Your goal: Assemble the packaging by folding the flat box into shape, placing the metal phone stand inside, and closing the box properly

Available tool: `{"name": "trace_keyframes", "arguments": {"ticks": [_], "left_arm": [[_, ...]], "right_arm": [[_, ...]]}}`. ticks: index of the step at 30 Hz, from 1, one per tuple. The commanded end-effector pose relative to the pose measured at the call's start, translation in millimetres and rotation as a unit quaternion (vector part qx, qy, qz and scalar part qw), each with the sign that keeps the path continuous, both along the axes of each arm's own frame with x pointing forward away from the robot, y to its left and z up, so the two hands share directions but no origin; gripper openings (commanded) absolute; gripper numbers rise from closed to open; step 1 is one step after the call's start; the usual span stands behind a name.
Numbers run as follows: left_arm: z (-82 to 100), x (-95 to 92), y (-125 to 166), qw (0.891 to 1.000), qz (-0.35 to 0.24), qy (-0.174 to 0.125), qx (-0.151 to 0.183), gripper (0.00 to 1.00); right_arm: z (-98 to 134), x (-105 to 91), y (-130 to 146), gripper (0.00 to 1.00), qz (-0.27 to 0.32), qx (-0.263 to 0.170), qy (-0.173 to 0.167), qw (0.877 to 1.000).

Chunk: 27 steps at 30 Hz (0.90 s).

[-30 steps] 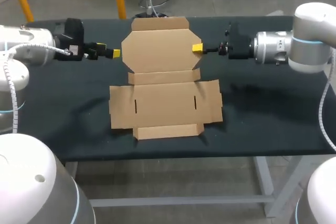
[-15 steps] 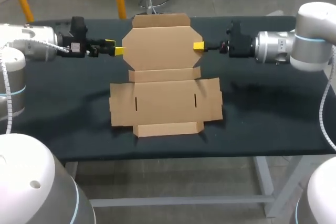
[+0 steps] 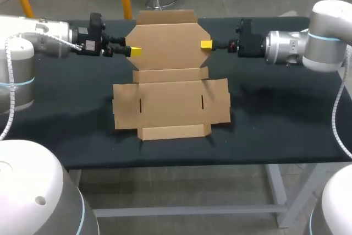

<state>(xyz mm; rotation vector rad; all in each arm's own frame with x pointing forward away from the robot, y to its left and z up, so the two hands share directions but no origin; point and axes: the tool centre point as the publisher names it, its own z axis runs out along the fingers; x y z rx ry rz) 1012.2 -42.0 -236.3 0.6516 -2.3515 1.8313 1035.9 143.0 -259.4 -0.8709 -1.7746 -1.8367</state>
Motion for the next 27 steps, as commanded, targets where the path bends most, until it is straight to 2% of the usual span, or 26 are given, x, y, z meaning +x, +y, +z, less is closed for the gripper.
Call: {"name": "trace_keyframes", "arguments": {"ticks": [1, 13, 22, 24, 27], "left_arm": [[-2.5, 5.7, -5, 1.000, -0.025, 0.001, -0.011, 1.00], [-3.8, 10.9, -21, 0.998, -0.053, -0.002, -0.028, 0.85], [-3.2, 12.1, -28, 0.997, -0.063, -0.004, -0.031, 0.60], [-3.3, 12.2, -29, 0.997, -0.065, -0.004, -0.031, 0.52], [-3.2, 12.2, -30, 0.997, -0.067, -0.004, -0.032, 0.48]], "right_arm": [[-1, 3.2, 1, 0.00, 0.004, 0.008, -0.006, 1.000], [7, 4.7, 7, 0.00, 0.014, 0.017, -0.021, 1.000], [11, 5.4, 9, 0.00, 0.014, 0.020, -0.031, 0.999], [12, 5.7, 9, 0.00, 0.013, 0.021, -0.033, 0.999], [13, 5.7, 9, 0.00, 0.011, 0.023, -0.037, 0.999]]}}
